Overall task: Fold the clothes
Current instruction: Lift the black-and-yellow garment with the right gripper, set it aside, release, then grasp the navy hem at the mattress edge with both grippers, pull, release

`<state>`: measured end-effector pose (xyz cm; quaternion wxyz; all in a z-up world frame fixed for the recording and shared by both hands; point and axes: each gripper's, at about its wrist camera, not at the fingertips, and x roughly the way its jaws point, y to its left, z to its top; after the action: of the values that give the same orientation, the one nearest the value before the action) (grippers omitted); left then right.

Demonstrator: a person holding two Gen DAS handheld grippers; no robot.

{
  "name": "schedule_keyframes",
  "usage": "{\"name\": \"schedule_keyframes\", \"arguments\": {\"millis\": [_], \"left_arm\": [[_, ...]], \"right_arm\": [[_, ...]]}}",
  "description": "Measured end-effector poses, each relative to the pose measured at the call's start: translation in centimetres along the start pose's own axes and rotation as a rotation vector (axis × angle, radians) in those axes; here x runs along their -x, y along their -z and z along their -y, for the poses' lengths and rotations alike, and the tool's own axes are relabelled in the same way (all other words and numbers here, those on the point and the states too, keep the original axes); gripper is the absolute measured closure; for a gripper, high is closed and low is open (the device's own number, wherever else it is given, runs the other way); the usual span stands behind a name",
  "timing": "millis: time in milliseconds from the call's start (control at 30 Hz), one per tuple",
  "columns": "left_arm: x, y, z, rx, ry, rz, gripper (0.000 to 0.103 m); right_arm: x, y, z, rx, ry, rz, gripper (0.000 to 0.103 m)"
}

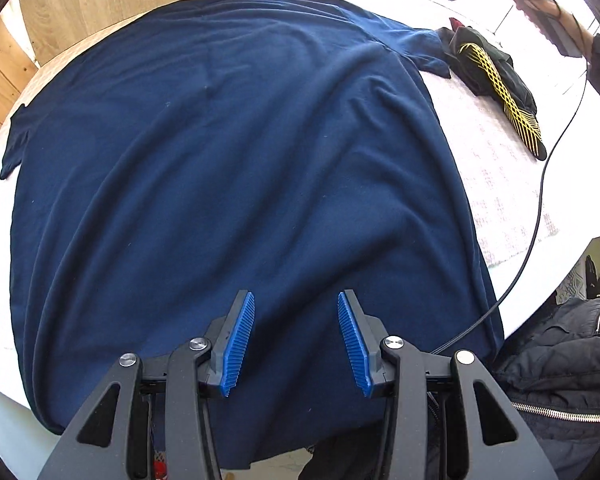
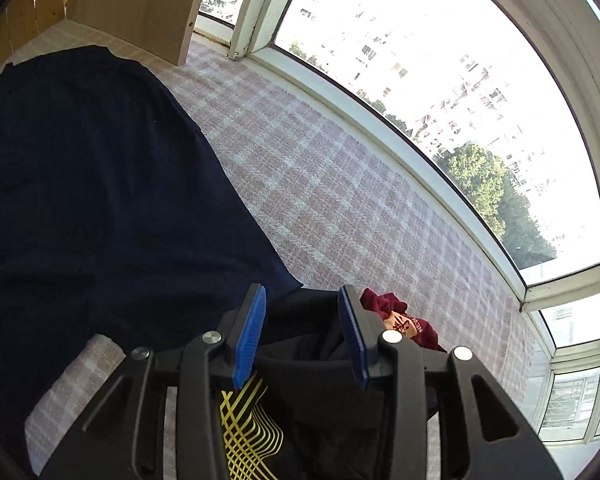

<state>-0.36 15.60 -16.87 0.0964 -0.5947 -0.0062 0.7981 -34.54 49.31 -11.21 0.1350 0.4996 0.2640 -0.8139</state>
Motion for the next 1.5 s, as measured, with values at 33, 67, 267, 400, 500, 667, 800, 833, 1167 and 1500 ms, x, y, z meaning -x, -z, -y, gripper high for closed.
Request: {"name": "schedule_keyframes", "arguments": {"millis": [33,67,267,400,500,667,800,833,1167,1500], "left_arm": [[0.6,0.8,-1.1,0.01,-0.005,0.006,0.061],[1.3,1.8,-2.3,0.026,-0.008,0.01,0.061],[5.2,9.4,-11.1,0.103,-0.057,0.028,0.061],[7.2,14.6,-17.9,0.141,-0.088,0.022,0.061],[7.8,16.8,-21.5,0.112,-0.089,0.02,0.061],[7.4,17.9,-25.5,0.051,-0.057,0.018,0.061],[4.8,18.5,-27.0,0.038,-0.031,-0.002,0.061],[4.2,18.8,-27.1,0.034,-0.018,-0.009,0.061],[-0.7,18.7,-26.4,0.004,0.043,-0.036,0.061],[0.6,18.8,-26.3,-0.029,0.142,-0.029,0.099]], "right_arm": [[1.8,1.6,0.2,-0.021,-0.048,0.023,0.065],[3.5,4.0,-1.3,-0.047,-0.1,0.044,0.065],[7.5,16.5,-11.9,-0.216,-0.298,0.061,0.065],[8.0,23.1,-20.5,-0.33,-0.273,-0.027,0.065],[9.0,26.7,-25.5,-0.449,-0.222,-0.105,0.065],[7.9,28.8,-31.0,-0.529,-0.163,-0.175,0.065],[8.2,30.9,-33.3,-0.549,-0.147,-0.199,0.066],[8.3,31.4,-33.7,-0.55,-0.142,-0.205,0.065],[8.5,34.1,-34.3,-0.556,-0.102,-0.218,0.065],[6.6,35.0,-33.5,-0.598,-0.136,-0.184,0.065]]}}
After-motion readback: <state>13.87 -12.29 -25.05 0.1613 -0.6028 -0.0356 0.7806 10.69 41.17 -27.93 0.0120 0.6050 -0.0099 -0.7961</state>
